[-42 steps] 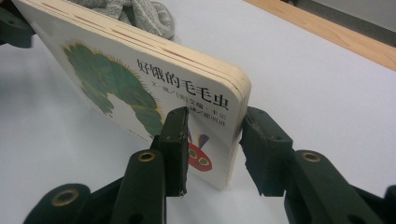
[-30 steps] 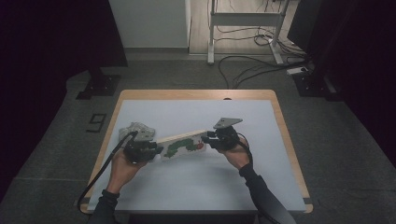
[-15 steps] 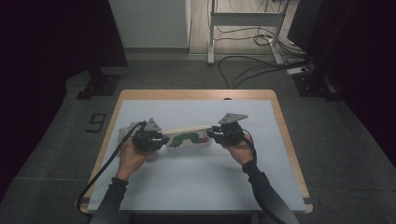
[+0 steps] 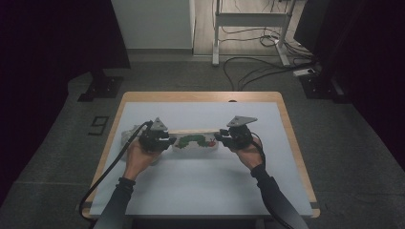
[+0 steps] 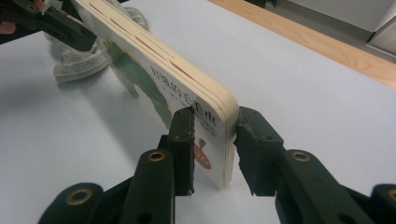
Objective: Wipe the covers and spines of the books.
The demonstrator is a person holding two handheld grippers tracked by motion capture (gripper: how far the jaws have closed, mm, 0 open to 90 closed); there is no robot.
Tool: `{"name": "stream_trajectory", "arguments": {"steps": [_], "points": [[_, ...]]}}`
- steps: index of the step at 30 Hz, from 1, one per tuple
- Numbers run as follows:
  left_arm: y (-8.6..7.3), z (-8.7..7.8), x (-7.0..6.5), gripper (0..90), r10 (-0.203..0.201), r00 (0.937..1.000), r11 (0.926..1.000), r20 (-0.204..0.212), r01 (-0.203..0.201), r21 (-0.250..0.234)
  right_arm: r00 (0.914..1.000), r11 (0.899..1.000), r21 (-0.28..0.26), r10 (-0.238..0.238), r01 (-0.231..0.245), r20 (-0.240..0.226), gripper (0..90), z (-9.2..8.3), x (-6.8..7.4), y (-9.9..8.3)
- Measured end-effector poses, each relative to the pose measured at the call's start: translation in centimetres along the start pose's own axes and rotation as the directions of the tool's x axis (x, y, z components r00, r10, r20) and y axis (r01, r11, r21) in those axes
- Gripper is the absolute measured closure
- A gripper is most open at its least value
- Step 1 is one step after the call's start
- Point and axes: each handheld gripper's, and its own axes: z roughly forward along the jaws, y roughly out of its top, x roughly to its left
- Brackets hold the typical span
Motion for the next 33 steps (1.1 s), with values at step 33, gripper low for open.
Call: {"name": "stream_trajectory", "arguments": {"steps": [33], "points": [[-4.4,-1.1,-4.3,37.2,-0.086,0.9911,0.996,0.102,0.088,-0.014,0.9965,0.996,0.076,0.041,-0.035,-0.073,38.1,-1.5,3.5,-3.7]]}}
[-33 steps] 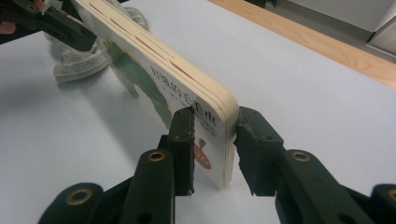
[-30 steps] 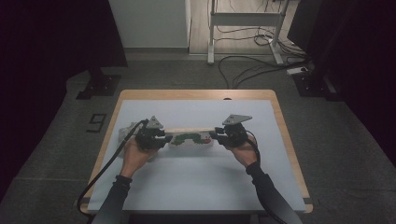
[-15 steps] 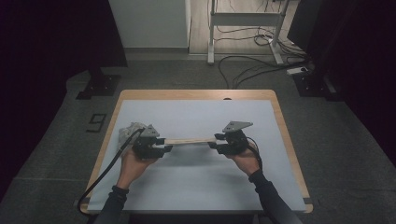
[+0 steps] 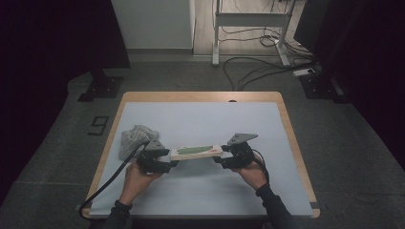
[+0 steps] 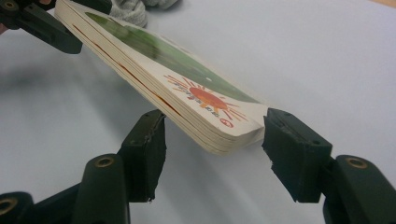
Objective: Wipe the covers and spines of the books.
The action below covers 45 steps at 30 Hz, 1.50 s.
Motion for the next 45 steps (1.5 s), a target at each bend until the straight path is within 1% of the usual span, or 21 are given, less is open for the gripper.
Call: {"name": "stream_trajectory", "arguments": {"steps": [5,6,8,10,11,14,17,19,21,22,23,24,30,31,33,35,38,40,42,45], "points": [[-0.8,0.3,-0.3,35.2,-0.016,0.9998,0.9999,0.011,0.016,0.003,0.9999,1.0,-0.008,-0.007,0.007,-0.015,37.9,-0.1,0.4,-1.0],[-0.9,0.4,-0.5,34.7,-0.009,0.9999,0.9999,0.006,0.009,0.015,0.9998,1.0,-0.013,-0.01,0.009,-0.017,37.9,-0.1,0.4,-1.2],[-1.3,0.8,-1.0,33.2,0.018,0.9997,0.9987,-0.017,-0.017,0.048,0.9997,0.999,-0.043,0.008,-0.009,-0.024,38.3,-0.4,0.4,-1.5],[-1.7,1.1,-1.4,32.9,0.04,0.9985,0.9969,-0.038,-0.037,0.069,0.9997,0.999,-0.053,0.009,-0.01,-0.021,38.7,-0.6,0.4,-1.6],[-1.9,1.3,-1.6,33.0,0.044,0.998,0.9965,-0.046,-0.04,0.074,0.9997,0.999,-0.053,0.009,-0.01,-0.021,38.8,-0.6,0.4,-1.8],[-2.7,1.9,-1.6,33.2,0.027,0.9987,0.9967,-0.042,-0.024,0.077,0.9997,0.999,-0.039,0.014,-0.015,-0.021,38.8,-0.2,0.3,-2.4],[-3.4,2.4,-1.8,34.5,0.025,0.9986,0.997,-0.047,-0.022,0.075,0.9998,1.0,-0.023,0.013,-0.013,-0.018,38.8,0.2,0.3,-2.9],[-3.6,2.7,-2.0,34.3,0.033,0.9981,0.9954,-0.052,-0.028,0.091,0.9998,1.0,-0.021,0.013,-0.013,-0.017,38.9,0.3,0.3,-3.2],[-3.9,3.2,-2.3,34.1,0.062,0.9959,0.991,-0.066,-0.054,0.122,0.9997,1.0,-0.02,0.02,-0.02,-0.015,38.8,0.3,0.2,-3.5],[-4.0,3.2,-2.4,34.0,0.062,0.9956,0.9918,-0.07,-0.054,0.116,0.9997,1.0,-0.019,0.02,-0.02,-0.013,38.8,0.3,0.2,-3.5],[-4.1,3.2,-2.4,34.1,0.053,0.9963,0.9933,-0.067,-0.046,0.106,0.9997,1.0,-0.018,0.02,-0.02,-0.011,38.8,0.3,0.2,-3.6],[-4.1,3.2,-2.4,34.2,0.05,0.9969,0.9933,-0.061,-0.043,0.107,0.9998,1.0,-0.018,0.017,-0.017,-0.01,38.8,0.3,0.2,-3.7],[-4.3,3.2,-2.6,35.2,0.044,0.9971,0.9946,-0.062,-0.037,0.096,0.9999,1.0,-0.006,0.01,-0.01,-0.006,37.8,0.4,0.1,-4.5],[-4.3,3.1,-2.6,35.2,0.044,0.9974,0.9944,-0.057,-0.038,0.099,0.9999,1.0,-0.004,0.01,-0.01,-0.005,37.6,0.4,0.1,-4.6],[-4.3,2.9,-2.6,34.3,0.037,0.9991,0.9952,-0.022,-0.035,0.092,0.9999,1.0,-0.002,0.011,-0.011,0.0,36.8,0.3,0.1,-4.9],[-4.3,2.7,-2.6,33.6,0.04,0.999,0.9949,-0.016,-0.039,0.093,0.9999,1.0,-0.001,0.009,-0.009,0.007,35.9,0.1,0.0,-5.1],[-4.3,2.5,-2.6,31.2,0.053,0.9982,0.9933,-0.026,-0.05,0.104,0.9997,1.0,0.001,0.009,-0.009,0.021,32.9,-0.2,-0.1,-5.4],[-4.2,2.2,-2.5,29.7,0.05,0.9983,0.9939,-0.03,-0.046,0.1,0.9996,1.0,0.009,0.002,-0.002,0.029,30.1,-0.3,-0.3,-5.7],[-4.0,1.6,-2.3,28.4,0.04,0.9988,0.9959,-0.027,-0.038,0.082,0.9992,1.0,0.024,-0.004,0.003,0.04,27.6,-0.5,-0.5,-6.0],[-3.7,0.6,-1.7,25.5,0.018,0.9998,0.9986,-0.008,-0.017,0.05,0.9976,0.999,0.042,-0.006,0.003,0.07,21.9,-0.7,-0.9,-6.7]]}}
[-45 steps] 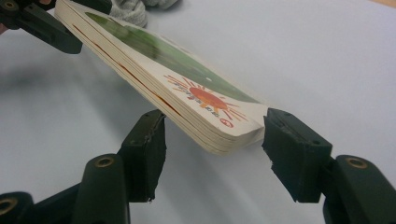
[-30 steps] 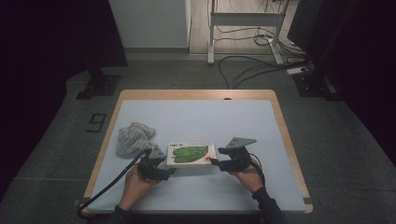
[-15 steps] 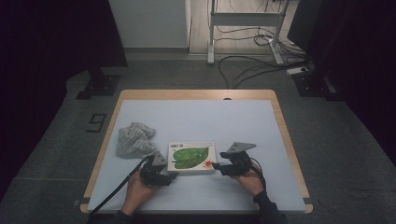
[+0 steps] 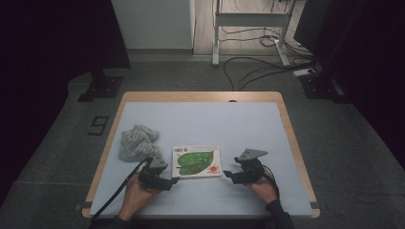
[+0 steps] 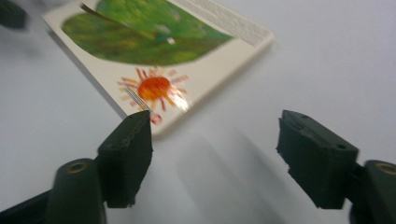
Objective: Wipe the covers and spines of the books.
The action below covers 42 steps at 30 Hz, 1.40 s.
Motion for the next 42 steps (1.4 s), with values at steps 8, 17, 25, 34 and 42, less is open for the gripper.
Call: {"name": "stream_trajectory", "arguments": {"steps": [8,17,25,34,42], "points": [[0.3,-2.3,1.9,14.7,0.026,0.9971,0.9997,-0.071,-0.026,0.003,0.9986,0.998,0.052,-0.029,0.026,0.044,12.7,0.2,-0.6,-1.4],[1.1,-5.4,4.5,12.4,-0.024,0.9925,0.9988,-0.12,0.019,-0.045,0.9987,0.998,0.058,-0.032,0.03,0.039,8.6,0.3,-0.5,-1.5],[2.8,-6.9,7.6,0.0,-0.062,0.9843,0.9977,-0.165,0.057,-0.036,0.9984,0.998,0.057,-0.037,0.035,0.042,8.5,0.3,-0.4,-1.5],[2.5,-5.3,12.1,0.0,-0.15,0.963,0.9887,-0.224,0.147,-0.031,0.9982,0.998,0.057,-0.039,0.036,0.046,8.4,0.3,-0.4,-1.5],[1.4,-2.6,14.3,0.0,-0.198,0.9538,0.9795,-0.225,0.201,-0.011,0.9981,0.998,0.056,-0.038,0.035,0.048,8.4,0.3,-0.4,-1.5]]}}
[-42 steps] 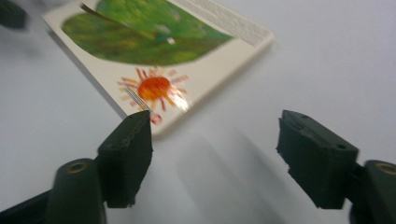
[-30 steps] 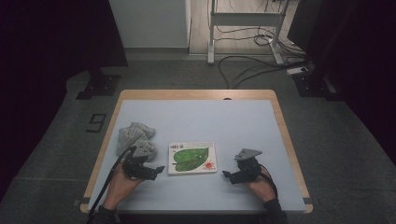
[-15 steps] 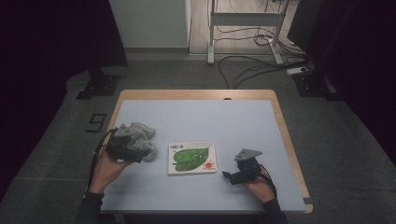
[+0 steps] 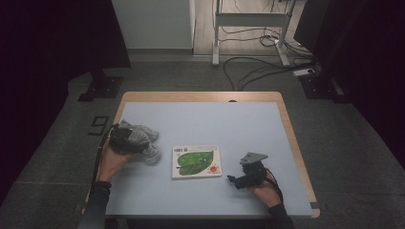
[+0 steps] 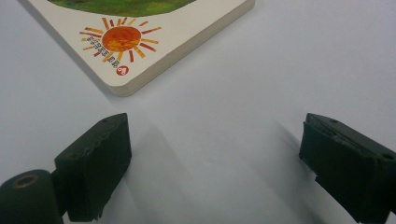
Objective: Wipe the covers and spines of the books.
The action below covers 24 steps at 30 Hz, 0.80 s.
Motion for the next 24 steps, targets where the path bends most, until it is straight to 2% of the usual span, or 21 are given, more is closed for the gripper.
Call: {"name": "stream_trajectory", "arguments": {"steps": [2,5,7,12,15,18,20,24], "points": [[-0.3,0.7,0.4,0.0,-0.012,0.9999,0.9999,0.006,0.011,0.012,1.0,1.0,0.0,0.0,0.0,0.0,8.4,0.0,0.0,0.0],[-0.8,1.9,0.5,0.0,0.007,0.9997,0.9979,-0.023,-0.005,0.065,1.0,1.0,-0.001,0.0,0.0,0.0,8.4,0.0,0.0,0.0],[-1.1,2.3,0.4,2.0,0.025,0.9991,0.9965,-0.035,-0.022,0.081,1.0,1.0,-0.001,-0.001,0.001,0.001,8.5,0.0,0.0,0.0],[-1.6,2.5,0.1,20.1,0.044,0.9982,0.9964,-0.041,-0.041,0.074,1.0,1.0,-0.001,-0.001,0.001,0.0,8.5,0.0,0.0,0.0],[-1.6,2.1,0.1,36.5,0.057,0.9975,0.996,-0.041,-0.054,0.071,1.0,1.0,-0.002,0.0,0.0,0.0,8.5,0.0,0.0,0.0],[-1.8,1.8,0.3,51.6,0.049,0.9971,0.9974,-0.059,-0.045,0.057,1.0,1.0,-0.002,0.0,0.0,0.0,8.5,0.0,0.0,0.0],[-2.0,1.6,0.4,58.4,0.038,0.9974,0.9985,-0.061,-0.036,0.041,1.0,1.0,-0.002,-0.001,0.001,0.0,8.5,0.0,0.0,0.0],[-2.0,1.3,0.4,64.2,0.038,0.9974,0.999,-0.061,-0.037,0.027,1.0,1.0,-0.003,-0.001,0.001,0.0,8.6,0.0,0.0,0.0]]}}
